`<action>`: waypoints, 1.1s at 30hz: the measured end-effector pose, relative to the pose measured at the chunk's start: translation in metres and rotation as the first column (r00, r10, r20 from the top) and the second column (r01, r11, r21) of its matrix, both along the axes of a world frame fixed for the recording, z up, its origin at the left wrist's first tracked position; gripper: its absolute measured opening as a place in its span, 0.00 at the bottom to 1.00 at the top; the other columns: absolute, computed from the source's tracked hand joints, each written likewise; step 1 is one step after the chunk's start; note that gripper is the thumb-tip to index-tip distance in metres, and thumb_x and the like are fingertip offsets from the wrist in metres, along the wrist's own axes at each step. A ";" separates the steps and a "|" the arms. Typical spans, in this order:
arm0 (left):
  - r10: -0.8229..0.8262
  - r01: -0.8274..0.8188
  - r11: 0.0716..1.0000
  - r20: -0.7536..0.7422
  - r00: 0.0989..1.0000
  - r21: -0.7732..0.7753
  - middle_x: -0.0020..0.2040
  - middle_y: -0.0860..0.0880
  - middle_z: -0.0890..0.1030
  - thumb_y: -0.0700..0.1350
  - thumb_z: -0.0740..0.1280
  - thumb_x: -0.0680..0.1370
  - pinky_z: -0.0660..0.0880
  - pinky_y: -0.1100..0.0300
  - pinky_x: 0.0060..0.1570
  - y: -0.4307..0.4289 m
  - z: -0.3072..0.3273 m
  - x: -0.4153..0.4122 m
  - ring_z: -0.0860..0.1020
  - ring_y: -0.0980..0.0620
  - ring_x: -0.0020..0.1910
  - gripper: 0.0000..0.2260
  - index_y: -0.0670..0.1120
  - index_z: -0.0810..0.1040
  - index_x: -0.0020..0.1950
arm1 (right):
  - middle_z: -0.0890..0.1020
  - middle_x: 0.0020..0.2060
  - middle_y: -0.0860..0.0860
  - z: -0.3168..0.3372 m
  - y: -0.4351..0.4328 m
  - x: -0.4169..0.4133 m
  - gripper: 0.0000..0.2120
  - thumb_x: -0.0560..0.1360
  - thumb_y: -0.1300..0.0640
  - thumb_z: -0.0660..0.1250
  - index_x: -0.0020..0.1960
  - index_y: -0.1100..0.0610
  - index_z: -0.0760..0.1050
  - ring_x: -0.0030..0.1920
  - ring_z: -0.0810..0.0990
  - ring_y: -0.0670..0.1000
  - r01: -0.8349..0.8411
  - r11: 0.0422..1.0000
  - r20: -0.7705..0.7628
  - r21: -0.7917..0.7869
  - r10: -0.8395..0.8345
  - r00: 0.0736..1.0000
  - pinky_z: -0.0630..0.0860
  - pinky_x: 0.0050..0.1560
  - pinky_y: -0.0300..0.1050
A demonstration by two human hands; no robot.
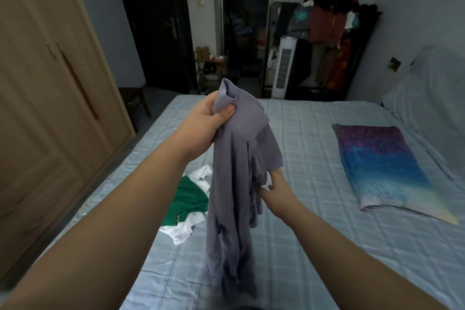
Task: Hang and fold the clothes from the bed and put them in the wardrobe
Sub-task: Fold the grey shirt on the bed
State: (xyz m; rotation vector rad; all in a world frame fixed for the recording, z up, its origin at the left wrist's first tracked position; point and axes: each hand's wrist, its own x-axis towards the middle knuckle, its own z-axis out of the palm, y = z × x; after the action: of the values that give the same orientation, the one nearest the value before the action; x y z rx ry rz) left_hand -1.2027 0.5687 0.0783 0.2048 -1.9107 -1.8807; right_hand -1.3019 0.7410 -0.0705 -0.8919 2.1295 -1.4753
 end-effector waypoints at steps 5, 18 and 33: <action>0.057 -0.056 0.989 0.002 0.998 -0.139 0.55 0.51 0.83 0.44 0.63 0.83 0.79 0.55 0.58 0.005 0.017 0.012 0.81 0.53 0.55 0.11 0.47 0.75 0.66 | 0.81 0.46 0.44 0.005 -0.011 -0.012 0.04 0.78 0.57 0.68 0.51 0.51 0.75 0.47 0.78 0.45 -0.103 0.990 0.052 0.100 0.098 0.994 0.72 0.44 0.35; 0.496 -0.330 0.692 0.091 0.863 -0.643 0.51 0.52 0.80 0.50 0.59 0.85 0.74 0.52 0.53 -0.024 -0.010 0.042 0.78 0.54 0.50 0.08 0.51 0.73 0.60 | 0.78 0.44 0.48 0.019 -0.008 -0.047 0.11 0.81 0.70 0.54 0.50 0.57 0.71 0.43 0.76 0.42 -0.029 0.965 0.051 -0.262 0.044 0.998 0.72 0.41 0.29; 0.576 0.160 0.412 0.393 0.716 -0.897 0.60 0.42 0.78 0.36 0.68 0.75 0.72 0.50 0.59 -0.054 -0.052 0.054 0.77 0.41 0.59 0.18 0.40 0.75 0.65 | 0.83 0.43 0.48 0.047 0.034 -0.138 0.05 0.74 0.57 0.71 0.50 0.52 0.82 0.46 0.79 0.52 -0.028 0.965 -0.482 0.262 0.156 0.862 0.72 0.46 0.46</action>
State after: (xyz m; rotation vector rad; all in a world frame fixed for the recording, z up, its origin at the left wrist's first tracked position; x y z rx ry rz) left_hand -1.1490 0.5148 0.0258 0.8251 -2.8907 -0.3042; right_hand -1.4400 0.7755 -0.0235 -1.3728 2.5149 -0.9645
